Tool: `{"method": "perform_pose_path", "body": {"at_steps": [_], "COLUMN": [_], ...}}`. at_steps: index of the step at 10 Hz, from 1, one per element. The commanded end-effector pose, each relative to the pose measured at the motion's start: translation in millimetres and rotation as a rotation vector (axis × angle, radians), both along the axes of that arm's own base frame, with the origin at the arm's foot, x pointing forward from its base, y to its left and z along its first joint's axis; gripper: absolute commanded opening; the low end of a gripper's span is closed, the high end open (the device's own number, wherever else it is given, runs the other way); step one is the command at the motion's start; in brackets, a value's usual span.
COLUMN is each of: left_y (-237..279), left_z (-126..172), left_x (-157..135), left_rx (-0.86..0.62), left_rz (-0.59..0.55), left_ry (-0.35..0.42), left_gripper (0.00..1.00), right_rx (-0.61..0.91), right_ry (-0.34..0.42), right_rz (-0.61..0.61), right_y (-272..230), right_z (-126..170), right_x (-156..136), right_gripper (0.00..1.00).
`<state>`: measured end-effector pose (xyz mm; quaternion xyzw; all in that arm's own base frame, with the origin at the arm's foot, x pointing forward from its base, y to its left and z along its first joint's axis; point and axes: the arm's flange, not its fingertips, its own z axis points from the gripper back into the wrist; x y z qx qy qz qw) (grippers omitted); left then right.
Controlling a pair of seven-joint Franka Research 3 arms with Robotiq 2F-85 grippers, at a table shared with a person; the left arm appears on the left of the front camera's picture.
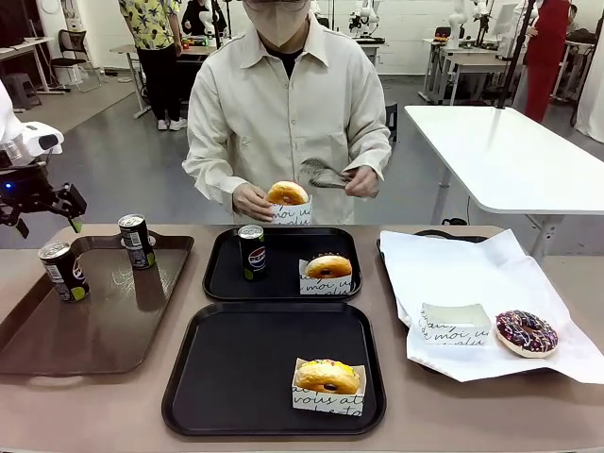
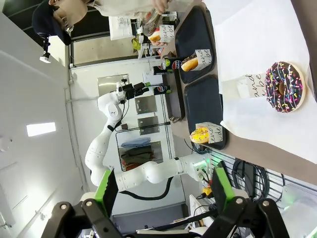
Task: Set up donuts and drinks on trays.
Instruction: Pick up one Pepsi coke from the Handle tray and place it on the Flat Tray without a Pepsi coke.
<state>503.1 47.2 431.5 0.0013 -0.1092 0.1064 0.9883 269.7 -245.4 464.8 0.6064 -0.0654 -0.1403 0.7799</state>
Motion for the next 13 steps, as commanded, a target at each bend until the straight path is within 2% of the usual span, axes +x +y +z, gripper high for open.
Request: {"method": "perform_pose_path", "body": {"at_steps": [1,5,10,11,12,13], "left_y": [-0.3,-10.3,-9.2,-8.0,-7.9,-7.6], "left_z": [3.2,0.0,-28.4,-31.8,-33.2,-32.2], "left_x": [-9.3,-15.8,-4.6,-1.7,-2.7,-1.2], "left_rx": [-0.022,-0.045,-0.025,-0.046,-0.037,-0.034], "left_rz": [-0.023,-0.085,-0.049,-0.046,-0.045,-0.049], "left_ry": [0.008,0.052,0.109,0.111,0.116,0.119], "left_gripper": [1.00,1.00,1.00,0.87,0.45,0.31], "right_rx": [0.017,0.017,0.017,0.017,0.017,0.017], "right_ry": [-0.019,-0.019,-0.019,-0.019,-0.019,-0.019], "right_rz": [-0.005,-0.005,-0.005,-0.005,-0.005,-0.005], "right_y": [0.2,0.2,0.2,0.2,0.2,0.2], "right_z": [0.7,0.7,0.7,0.7,0.7,0.7], "right_x": [0.7,0.7,0.7,0.7,0.7,0.7], "right_gripper": [1.00,1.00,1.00,1.00,1.00,1.00]}}
